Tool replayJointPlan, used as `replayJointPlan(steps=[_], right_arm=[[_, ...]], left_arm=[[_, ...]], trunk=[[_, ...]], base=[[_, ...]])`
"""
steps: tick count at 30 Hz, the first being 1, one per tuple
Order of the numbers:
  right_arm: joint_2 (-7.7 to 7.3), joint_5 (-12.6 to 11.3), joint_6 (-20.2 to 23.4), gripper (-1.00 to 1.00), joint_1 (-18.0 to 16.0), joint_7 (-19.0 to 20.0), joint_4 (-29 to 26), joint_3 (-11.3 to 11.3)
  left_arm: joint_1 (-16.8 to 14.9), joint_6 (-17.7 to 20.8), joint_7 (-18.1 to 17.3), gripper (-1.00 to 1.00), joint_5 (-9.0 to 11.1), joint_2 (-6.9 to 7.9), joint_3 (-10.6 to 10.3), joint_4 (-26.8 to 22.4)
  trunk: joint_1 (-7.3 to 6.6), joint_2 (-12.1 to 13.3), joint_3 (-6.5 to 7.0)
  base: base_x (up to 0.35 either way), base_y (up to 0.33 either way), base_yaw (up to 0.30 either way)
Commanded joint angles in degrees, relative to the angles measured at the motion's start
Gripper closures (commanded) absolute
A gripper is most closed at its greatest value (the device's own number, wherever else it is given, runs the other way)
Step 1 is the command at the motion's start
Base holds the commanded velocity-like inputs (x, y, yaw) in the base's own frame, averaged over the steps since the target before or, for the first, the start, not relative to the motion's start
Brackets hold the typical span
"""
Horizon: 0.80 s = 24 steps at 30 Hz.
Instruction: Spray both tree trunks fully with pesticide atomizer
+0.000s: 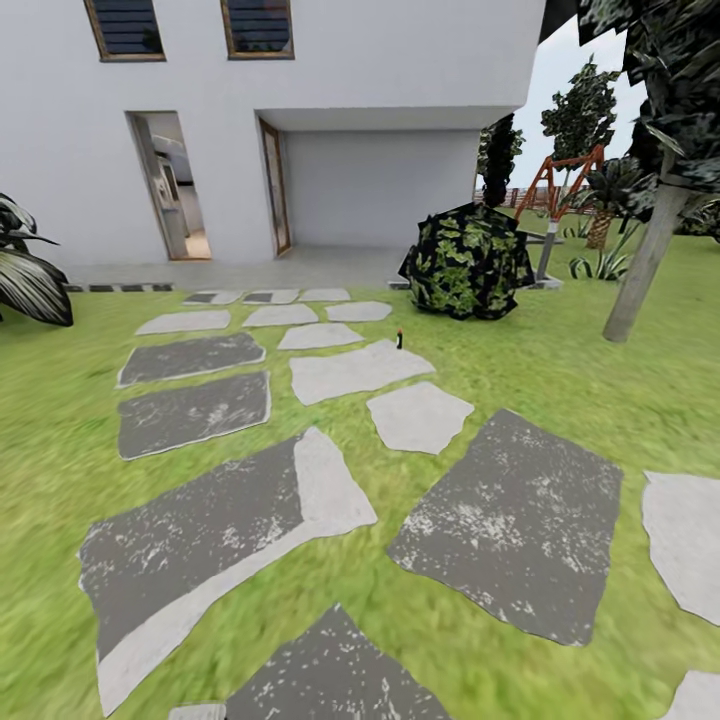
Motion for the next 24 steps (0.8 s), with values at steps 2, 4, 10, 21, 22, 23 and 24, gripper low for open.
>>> replayJointPlan(steps=[2,4,10,21,22,23,24], right_arm=[[0.0,0.0,0.0,-1.0,0.0,0.0,0.0,0.0],[0.0,0.0,0.0,-1.0,0.0,0.0,0.0,0.0],[0.0,0.0,0.1,-1.0,0.0,0.0,0.0,0.0],[0.0,0.0,0.1,-1.0,0.0,0.0,0.0,0.0],[0.0,0.0,0.0,-1.0,0.0,0.0,0.0,0.0],[0.0,0.0,0.0,-1.0,0.0,0.0,0.0,0.0],[0.0,0.0,0.0,-1.0,0.0,0.0,0.0,0.0]], left_arm=[[0.0,0.0,0.0,-1.0,0.0,0.0,0.0,0.0],[0.0,0.0,0.0,-1.0,0.0,0.0,0.0,0.0],[0.0,0.0,0.0,-1.0,0.0,0.0,0.0,0.0],[0.0,0.0,0.0,-1.0,0.0,0.0,0.0,0.0],[0.0,0.0,0.0,-1.0,0.0,0.0,0.0,0.0],[0.0,0.0,0.0,-1.0,0.0,0.0,0.0,0.0],[0.0,0.0,0.0,-1.0,0.0,0.0,0.0,0.0]], trunk=[[0.0,0.0,0.0],[0.0,0.0,0.0],[0.0,0.0,0.0],[0.0,0.0,0.0],[0.0,0.0,0.0],[0.0,0.0,0.0],[0.0,0.0,0.0]], base=[[0.343,0.0,0.0],[0.343,0.0,0.0],[0.343,0.0,0.0],[0.343,0.0,0.0],[0.343,0.0,0.0],[0.343,0.0,0.0],[0.343,0.0,0.0]])
